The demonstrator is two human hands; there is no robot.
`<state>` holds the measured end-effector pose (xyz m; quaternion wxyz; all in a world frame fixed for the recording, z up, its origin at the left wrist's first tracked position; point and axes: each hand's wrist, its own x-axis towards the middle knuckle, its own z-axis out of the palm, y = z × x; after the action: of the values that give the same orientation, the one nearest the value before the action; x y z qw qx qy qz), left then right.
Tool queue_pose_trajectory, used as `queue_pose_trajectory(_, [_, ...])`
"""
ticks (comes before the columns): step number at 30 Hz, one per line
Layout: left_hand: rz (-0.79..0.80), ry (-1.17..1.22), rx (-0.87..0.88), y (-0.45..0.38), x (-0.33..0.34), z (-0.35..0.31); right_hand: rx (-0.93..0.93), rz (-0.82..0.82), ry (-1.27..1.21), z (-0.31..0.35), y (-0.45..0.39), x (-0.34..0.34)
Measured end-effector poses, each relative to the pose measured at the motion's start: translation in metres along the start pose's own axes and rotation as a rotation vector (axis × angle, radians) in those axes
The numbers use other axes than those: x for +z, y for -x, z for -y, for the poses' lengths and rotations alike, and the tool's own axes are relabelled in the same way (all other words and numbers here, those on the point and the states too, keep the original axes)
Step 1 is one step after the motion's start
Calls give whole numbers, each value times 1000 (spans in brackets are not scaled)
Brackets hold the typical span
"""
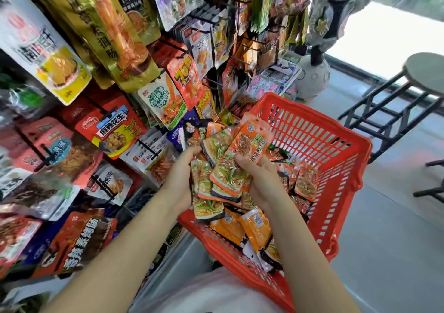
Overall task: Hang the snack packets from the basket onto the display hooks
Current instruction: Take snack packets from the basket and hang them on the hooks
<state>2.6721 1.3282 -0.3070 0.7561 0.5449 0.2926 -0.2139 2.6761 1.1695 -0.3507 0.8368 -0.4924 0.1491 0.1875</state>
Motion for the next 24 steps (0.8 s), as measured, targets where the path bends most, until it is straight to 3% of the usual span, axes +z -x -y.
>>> queue_pose_trajectory(7, [-16,96,75,-2,-35,-20,-27,55,-74,24,5,40])
queue_pose_trajectory(11, [-71,70,143,41,-42,-48,-35,101,-39,34,10,65])
queue_pose_trajectory(17, [-107,40,247,64,-62,-55,4,42,-14,32,17,94])
queue_pose_trajectory(20, [-98,76,275,79,-69,-58,2,96,71,34,36,109])
queue_pose_trajectory(24, [-13,149,336,101,-71,-63,-133,195,258,30,50,137])
